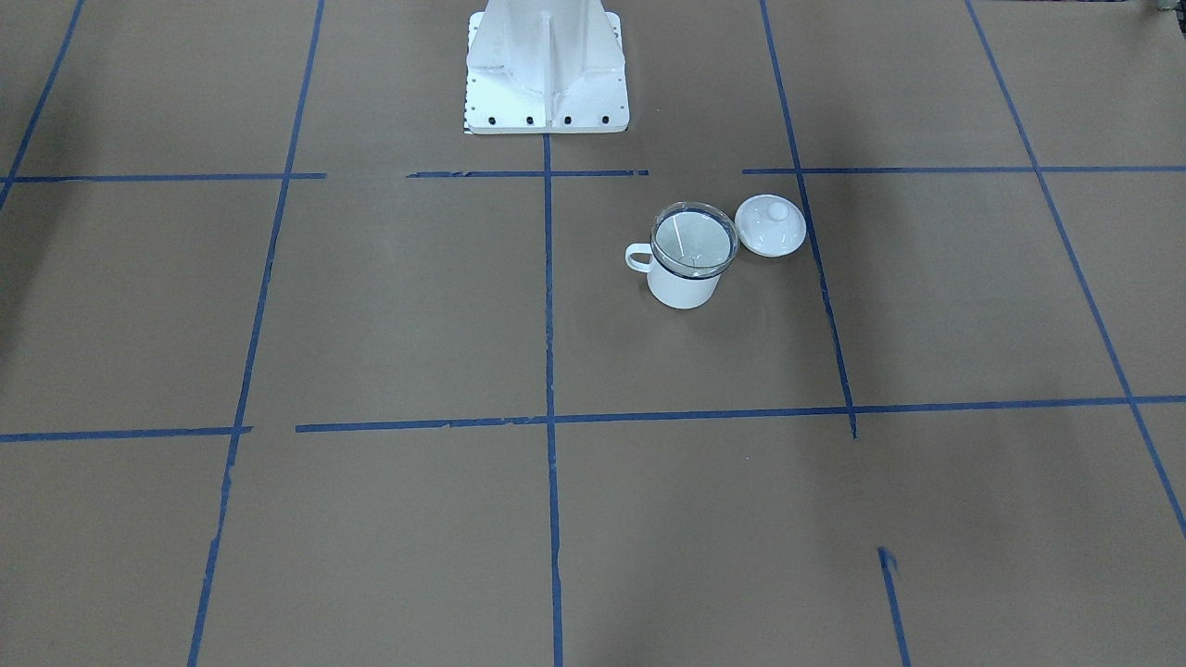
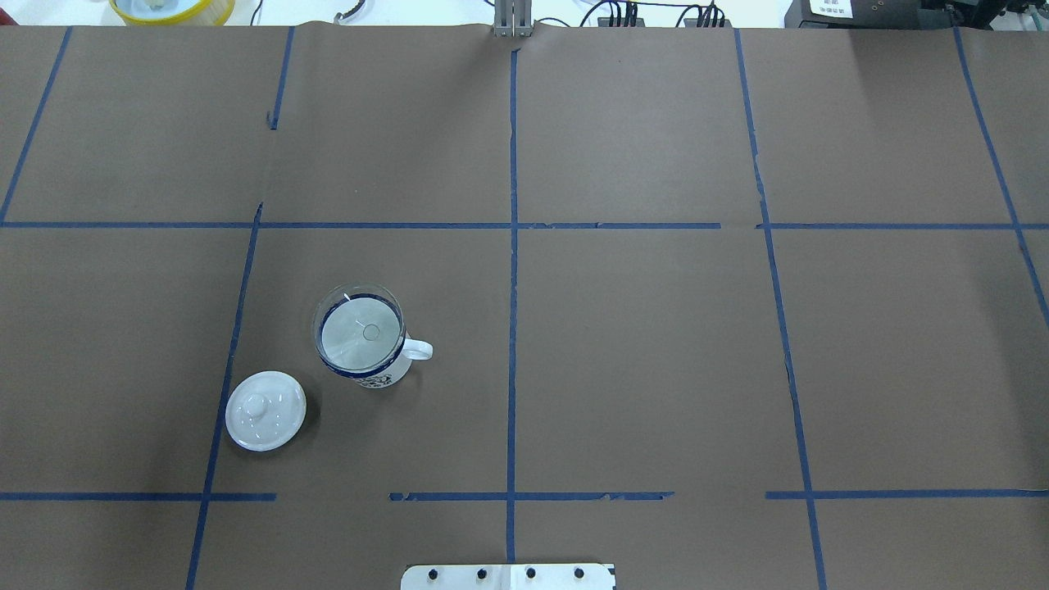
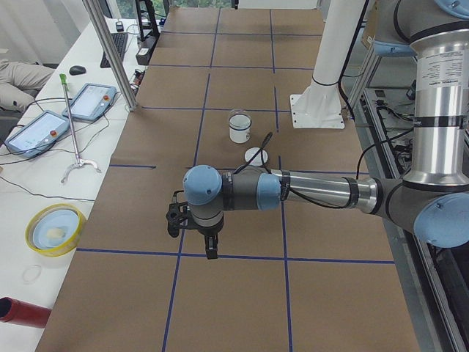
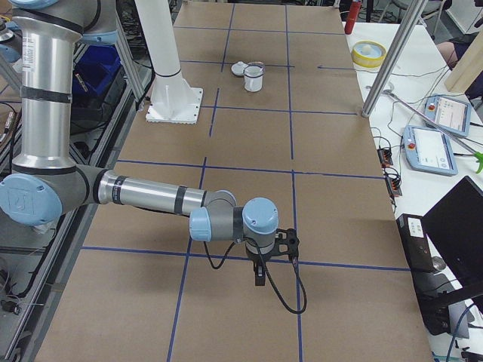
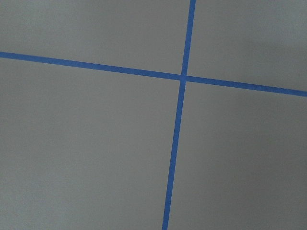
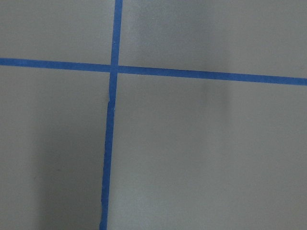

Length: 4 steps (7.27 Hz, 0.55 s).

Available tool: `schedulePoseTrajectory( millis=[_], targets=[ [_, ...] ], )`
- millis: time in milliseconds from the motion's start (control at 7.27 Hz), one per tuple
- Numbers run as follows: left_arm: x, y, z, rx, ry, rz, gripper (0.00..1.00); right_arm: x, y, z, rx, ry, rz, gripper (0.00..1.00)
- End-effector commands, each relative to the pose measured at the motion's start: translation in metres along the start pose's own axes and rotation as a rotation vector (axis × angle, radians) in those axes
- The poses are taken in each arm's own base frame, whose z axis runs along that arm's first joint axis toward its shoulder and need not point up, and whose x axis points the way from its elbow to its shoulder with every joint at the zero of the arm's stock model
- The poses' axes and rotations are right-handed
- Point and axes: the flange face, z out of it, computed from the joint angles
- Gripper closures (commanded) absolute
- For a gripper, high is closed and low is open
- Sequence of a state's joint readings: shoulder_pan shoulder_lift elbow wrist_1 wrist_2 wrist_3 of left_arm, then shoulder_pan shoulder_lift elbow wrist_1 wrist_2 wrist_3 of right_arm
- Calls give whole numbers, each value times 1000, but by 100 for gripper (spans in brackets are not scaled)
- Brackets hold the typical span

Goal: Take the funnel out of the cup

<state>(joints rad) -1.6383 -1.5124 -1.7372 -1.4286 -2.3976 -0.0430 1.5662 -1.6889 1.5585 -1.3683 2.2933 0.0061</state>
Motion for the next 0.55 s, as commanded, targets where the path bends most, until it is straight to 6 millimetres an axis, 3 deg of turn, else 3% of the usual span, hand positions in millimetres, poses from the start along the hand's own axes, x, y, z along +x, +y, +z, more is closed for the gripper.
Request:
schedulePoseTrajectory(
  millis=[0, 413],
  targets=[
    [4, -7, -3, 7, 0, 12, 0, 0, 0, 0, 0, 0, 0, 0],
    [4, -10, -3, 5, 0, 10, 0, 0, 0, 0, 0, 0, 0, 0]
  ],
)
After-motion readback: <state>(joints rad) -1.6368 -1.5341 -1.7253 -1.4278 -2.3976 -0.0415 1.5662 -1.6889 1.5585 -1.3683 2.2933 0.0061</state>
